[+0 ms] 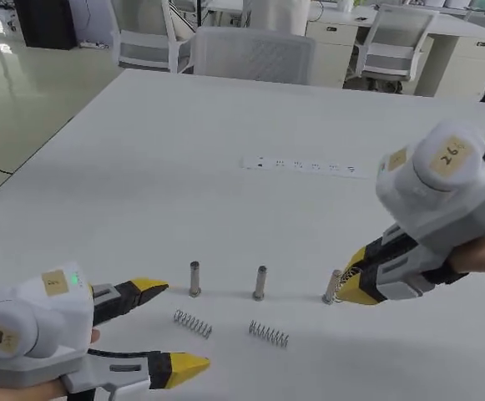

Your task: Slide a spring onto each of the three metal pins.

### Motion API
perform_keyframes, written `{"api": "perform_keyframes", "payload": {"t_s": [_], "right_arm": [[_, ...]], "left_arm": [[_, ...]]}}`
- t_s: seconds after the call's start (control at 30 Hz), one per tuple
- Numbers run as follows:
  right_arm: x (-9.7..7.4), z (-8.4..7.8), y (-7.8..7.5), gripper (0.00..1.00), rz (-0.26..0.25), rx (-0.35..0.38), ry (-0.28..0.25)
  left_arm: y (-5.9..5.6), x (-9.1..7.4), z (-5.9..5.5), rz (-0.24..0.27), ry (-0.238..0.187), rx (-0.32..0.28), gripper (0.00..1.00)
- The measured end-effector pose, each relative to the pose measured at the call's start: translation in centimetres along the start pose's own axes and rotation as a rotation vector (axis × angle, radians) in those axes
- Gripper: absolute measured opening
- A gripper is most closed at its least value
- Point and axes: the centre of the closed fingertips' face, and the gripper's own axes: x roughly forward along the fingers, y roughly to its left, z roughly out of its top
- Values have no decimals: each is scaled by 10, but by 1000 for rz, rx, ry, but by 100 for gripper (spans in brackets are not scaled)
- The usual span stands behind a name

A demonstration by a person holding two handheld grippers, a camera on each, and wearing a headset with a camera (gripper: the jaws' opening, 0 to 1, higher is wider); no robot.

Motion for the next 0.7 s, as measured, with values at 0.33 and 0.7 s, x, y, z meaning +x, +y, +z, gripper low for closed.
{"api": "perform_keyframes", "payload": {"t_s": [0.33, 0.7], "right_arm": [[4, -10, -25, 9, -34, 6, 48], [21, -10, -46, 9, -48, -1, 88]], "left_arm": [[3, -2, 0, 7, 2, 19, 68], [2, -3, -3, 4, 16, 43, 71]]}}
